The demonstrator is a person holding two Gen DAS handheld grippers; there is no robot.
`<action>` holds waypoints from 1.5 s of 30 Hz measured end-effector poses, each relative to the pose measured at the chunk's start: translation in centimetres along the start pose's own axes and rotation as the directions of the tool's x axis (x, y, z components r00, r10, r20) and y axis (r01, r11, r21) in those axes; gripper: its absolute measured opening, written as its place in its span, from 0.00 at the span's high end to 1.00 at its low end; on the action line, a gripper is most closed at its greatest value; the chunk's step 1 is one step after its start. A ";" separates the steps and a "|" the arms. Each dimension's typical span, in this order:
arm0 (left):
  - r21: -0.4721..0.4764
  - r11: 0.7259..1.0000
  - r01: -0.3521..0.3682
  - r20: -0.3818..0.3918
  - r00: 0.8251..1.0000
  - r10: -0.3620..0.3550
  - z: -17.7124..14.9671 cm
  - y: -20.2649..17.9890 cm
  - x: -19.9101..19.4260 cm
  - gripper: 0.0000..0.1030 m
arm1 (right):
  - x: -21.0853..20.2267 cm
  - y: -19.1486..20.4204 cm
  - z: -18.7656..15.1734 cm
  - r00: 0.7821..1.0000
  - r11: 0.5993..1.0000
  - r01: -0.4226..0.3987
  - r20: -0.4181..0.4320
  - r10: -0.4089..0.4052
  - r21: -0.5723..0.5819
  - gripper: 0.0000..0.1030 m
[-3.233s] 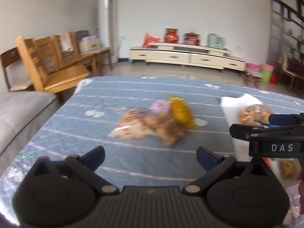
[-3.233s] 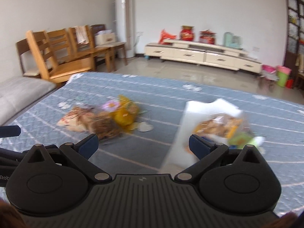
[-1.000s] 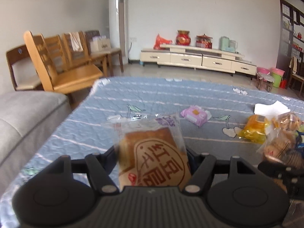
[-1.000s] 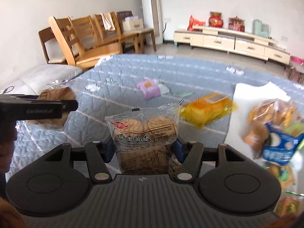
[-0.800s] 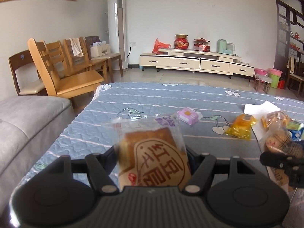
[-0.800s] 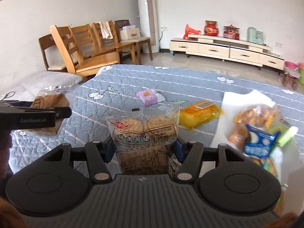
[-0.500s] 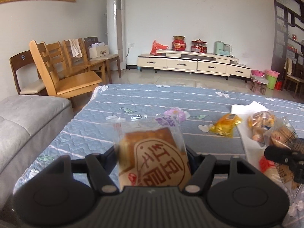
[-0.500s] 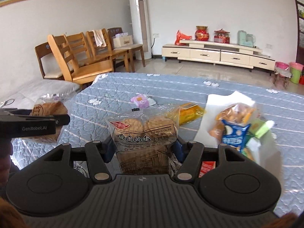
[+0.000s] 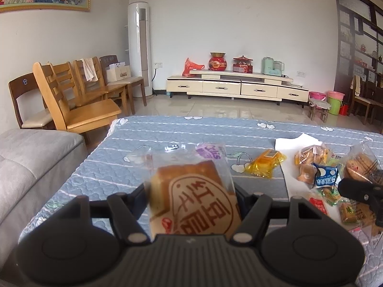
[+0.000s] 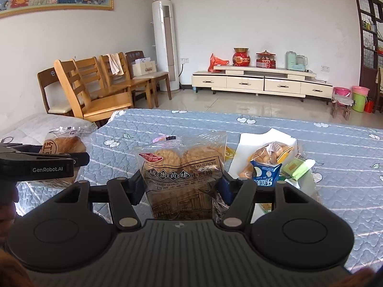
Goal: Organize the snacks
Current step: 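Carry the red-bean cake packet and bread packet with both tools over the white box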
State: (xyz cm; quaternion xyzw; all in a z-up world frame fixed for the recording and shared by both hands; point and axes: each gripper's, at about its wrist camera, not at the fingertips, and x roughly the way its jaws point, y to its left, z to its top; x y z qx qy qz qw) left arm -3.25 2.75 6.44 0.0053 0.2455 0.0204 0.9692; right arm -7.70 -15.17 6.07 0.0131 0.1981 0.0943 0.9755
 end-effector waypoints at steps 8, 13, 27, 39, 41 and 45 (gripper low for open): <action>0.014 1.000 0.024 0.003 1.000 -0.024 -0.2 -1.1 -0.5 0.32 | -0.9 -0.5 -0.5 1.000 1.000 0.028 0.009 -0.028 -0.003 0.27; 0.021 0.999 0.050 0.000 0.999 -0.050 -0.1 -2.0 -0.7 0.33 | -1.4 -0.8 -0.7 0.999 0.999 0.046 0.008 -0.046 0.008 0.27; 0.069 0.990 0.123 -0.004 0.992 -0.123 0.0 -5.2 -0.7 0.33 | -2.6 -1.7 -0.8 0.992 0.992 0.118 0.027 -0.119 0.040 0.27; 0.107 0.979 0.174 -0.017 0.985 -0.173 0.2 -7.8 -0.3 0.33 | -3.3 -2.0 -0.8 0.987 0.986 0.152 0.047 -0.155 0.064 0.27; 0.108 0.978 0.180 -0.020 0.984 -0.179 0.2 -8.1 -0.3 0.33 | -3.5 -2.0 -0.8 0.985 0.985 0.158 0.052 -0.162 0.066 0.27; 0.123 0.974 0.191 -0.015 0.982 -0.190 0.4 -8.9 -0.3 0.33 | -3.9 -2.2 -0.8 0.983 0.983 0.170 0.059 -0.174 0.077 0.27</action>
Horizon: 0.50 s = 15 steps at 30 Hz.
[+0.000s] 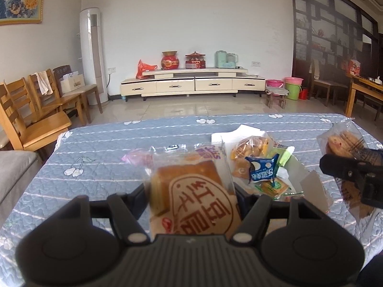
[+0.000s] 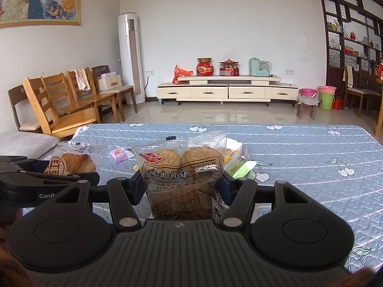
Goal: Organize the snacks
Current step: 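Carry the red-bean cake packet and bread packet with both tools over the white box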
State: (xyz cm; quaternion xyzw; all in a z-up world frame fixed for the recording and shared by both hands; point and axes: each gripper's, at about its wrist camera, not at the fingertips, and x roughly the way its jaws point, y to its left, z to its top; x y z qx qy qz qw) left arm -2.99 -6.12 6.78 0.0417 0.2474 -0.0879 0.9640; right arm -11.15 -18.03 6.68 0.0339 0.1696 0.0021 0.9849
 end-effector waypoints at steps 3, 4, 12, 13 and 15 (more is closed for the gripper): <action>0.005 1.000 0.009 0.005 1.000 -0.009 0.2 -0.5 0.0 0.33 | -0.2 -0.2 0.0 1.000 1.000 0.011 0.006 -0.011 0.006 0.27; 0.007 1.000 0.012 0.007 1.000 -0.012 0.3 -0.7 0.0 0.33 | -0.3 -0.3 0.0 1.000 1.000 0.015 0.009 -0.015 0.007 0.27; 0.025 0.999 0.032 0.018 0.999 -0.032 0.8 -1.8 0.3 0.33 | -0.9 -1.1 0.0 0.998 0.998 0.060 0.025 -0.061 0.037 0.27; 0.027 0.999 0.033 0.018 0.999 -0.034 0.8 -1.9 0.4 0.33 | -1.0 -1.2 0.1 0.997 0.997 0.067 0.027 -0.068 0.041 0.27; 0.030 0.999 0.038 0.019 0.999 -0.039 0.9 -2.1 0.6 0.33 | -1.1 -1.4 0.1 0.996 0.995 0.083 0.030 -0.085 0.052 0.27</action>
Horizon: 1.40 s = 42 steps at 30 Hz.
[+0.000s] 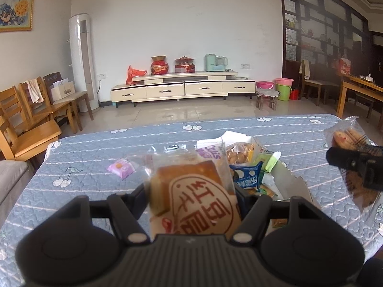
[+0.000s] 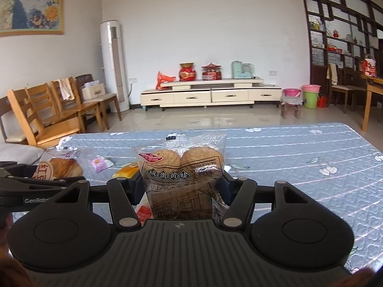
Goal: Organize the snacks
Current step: 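Carry the red-bean cake packet and bread packet with both tools over the white box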
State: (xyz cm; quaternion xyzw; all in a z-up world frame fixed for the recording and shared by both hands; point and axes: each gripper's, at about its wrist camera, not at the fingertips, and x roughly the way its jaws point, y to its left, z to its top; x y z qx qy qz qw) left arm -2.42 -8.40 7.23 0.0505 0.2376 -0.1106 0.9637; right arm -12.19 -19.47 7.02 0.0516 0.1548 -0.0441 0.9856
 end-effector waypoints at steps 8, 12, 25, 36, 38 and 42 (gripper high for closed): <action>0.010 1.000 0.019 0.007 1.000 -0.019 0.7 -1.1 0.9 0.33 | 0.4 -0.6 0.0 0.999 0.999 0.044 0.008 -0.044 0.031 0.27; 0.022 0.999 0.033 0.006 0.999 -0.033 0.8 -2.2 1.4 0.33 | 0.9 0.1 0.0 0.999 0.998 0.054 0.003 -0.054 0.040 0.27; 0.043 0.997 0.061 -0.032 0.998 -0.059 0.4 -4.4 3.3 0.33 | 3.3 1.8 -0.1 0.998 0.998 0.046 -0.045 -0.044 0.050 0.27; 0.042 0.997 0.062 -0.070 0.996 -0.059 -0.1 -4.7 4.6 0.33 | 6.0 2.6 0.0 0.995 0.997 0.046 -0.093 -0.040 0.062 0.27; 0.042 0.997 0.065 -0.075 0.995 -0.061 -0.2 -4.7 4.9 0.33 | 6.6 2.8 0.0 0.994 0.997 0.044 -0.104 -0.037 0.062 0.27; 0.038 0.997 0.068 -0.084 0.994 -0.065 -0.5 -4.5 5.2 0.33 | 7.6 3.1 -0.1 0.992 0.997 0.046 -0.123 -0.038 0.064 0.27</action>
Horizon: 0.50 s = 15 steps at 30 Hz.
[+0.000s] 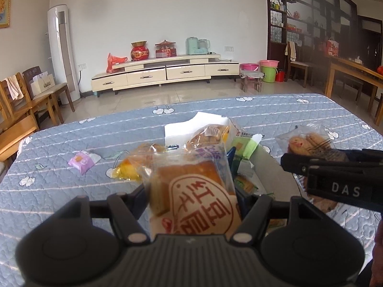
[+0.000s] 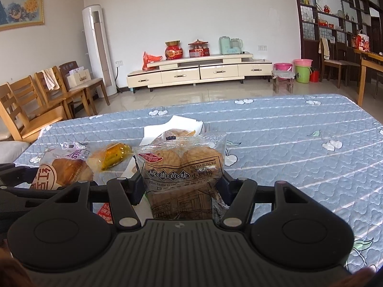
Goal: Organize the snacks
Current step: 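Carry the red-bean cake packet and bread packet with both tools over the white box, then open both tools to drop the two packets into the white box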
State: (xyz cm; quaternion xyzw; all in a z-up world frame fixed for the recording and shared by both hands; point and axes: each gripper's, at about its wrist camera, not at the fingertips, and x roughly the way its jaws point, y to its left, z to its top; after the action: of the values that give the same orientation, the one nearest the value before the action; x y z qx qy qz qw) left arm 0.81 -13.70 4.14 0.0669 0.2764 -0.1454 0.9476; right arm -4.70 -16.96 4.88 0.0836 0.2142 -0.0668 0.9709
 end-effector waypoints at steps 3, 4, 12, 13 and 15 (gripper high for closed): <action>-0.005 1.000 0.001 -0.009 1.000 -0.001 0.0 0.2 0.5 0.33 | 0.4 0.2 -0.1 1.000 1.000 0.002 -0.012 -0.002 0.001 0.27; -0.008 1.000 0.002 -0.011 1.000 -0.002 -0.1 0.3 0.5 0.33 | 0.7 0.3 -0.1 1.000 1.000 0.003 -0.017 -0.003 0.002 0.27; -0.017 1.000 0.002 -0.029 1.000 -0.003 -0.5 0.9 1.4 0.33 | 2.5 0.6 -0.1 0.999 1.000 0.014 -0.036 -0.013 0.019 0.00; -0.017 1.000 0.002 -0.031 1.000 -0.003 -0.5 0.9 1.5 0.33 | 2.3 0.6 0.0 0.999 1.000 0.013 -0.031 -0.012 0.019 0.00; -0.015 1.000 0.011 -0.036 0.999 -0.012 -0.5 0.7 1.8 0.33 | 1.8 0.5 0.2 1.000 1.000 0.011 -0.013 -0.011 0.022 0.00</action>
State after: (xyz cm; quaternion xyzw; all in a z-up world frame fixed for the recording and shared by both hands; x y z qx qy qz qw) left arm 2.21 -13.30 2.79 0.0607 0.2949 -0.1475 0.9421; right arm -2.91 -16.67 4.37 0.0936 0.2202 -0.0741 0.9681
